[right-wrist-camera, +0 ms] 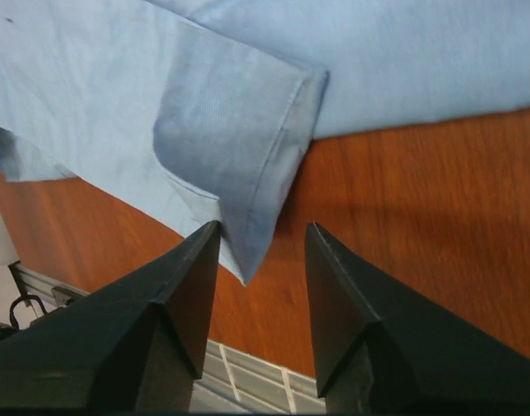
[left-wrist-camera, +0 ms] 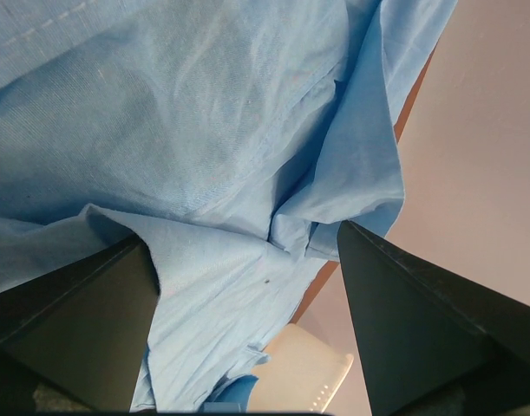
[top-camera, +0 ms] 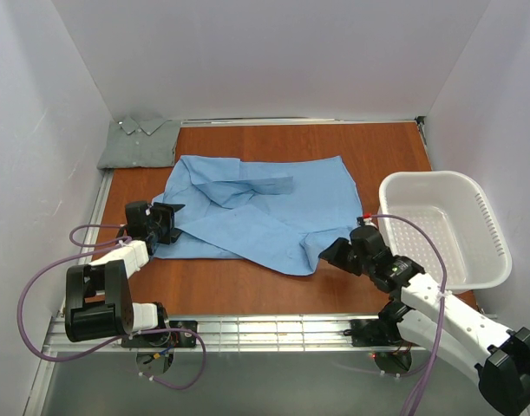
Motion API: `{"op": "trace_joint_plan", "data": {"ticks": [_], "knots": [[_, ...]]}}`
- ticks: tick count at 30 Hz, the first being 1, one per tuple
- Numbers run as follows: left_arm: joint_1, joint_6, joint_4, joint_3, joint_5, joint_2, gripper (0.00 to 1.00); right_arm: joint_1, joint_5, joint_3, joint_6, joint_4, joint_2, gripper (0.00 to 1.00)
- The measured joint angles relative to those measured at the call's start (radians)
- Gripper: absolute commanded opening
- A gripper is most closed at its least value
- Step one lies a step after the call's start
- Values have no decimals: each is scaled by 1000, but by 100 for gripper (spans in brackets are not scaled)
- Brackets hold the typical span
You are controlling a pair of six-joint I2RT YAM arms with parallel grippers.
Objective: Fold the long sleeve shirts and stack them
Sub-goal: Fold the shirt
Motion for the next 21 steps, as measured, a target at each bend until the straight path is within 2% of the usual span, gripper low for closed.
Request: {"op": "trace_joint_plan", "data": {"ticks": [4,11,15,21], "knots": [[0,14,0,0,7,-3,75,1,3,101,-61,-124,80,46],[0,121,-81,34,34,-45,79,104,85,445,-241,-283,327,50],[0,267,-208,129,37,-109,82,164,135,564,-294,-370,433,53],[0,548,-388,249,7,-209,84,185,194,697,-323,-484,593,55]]}}
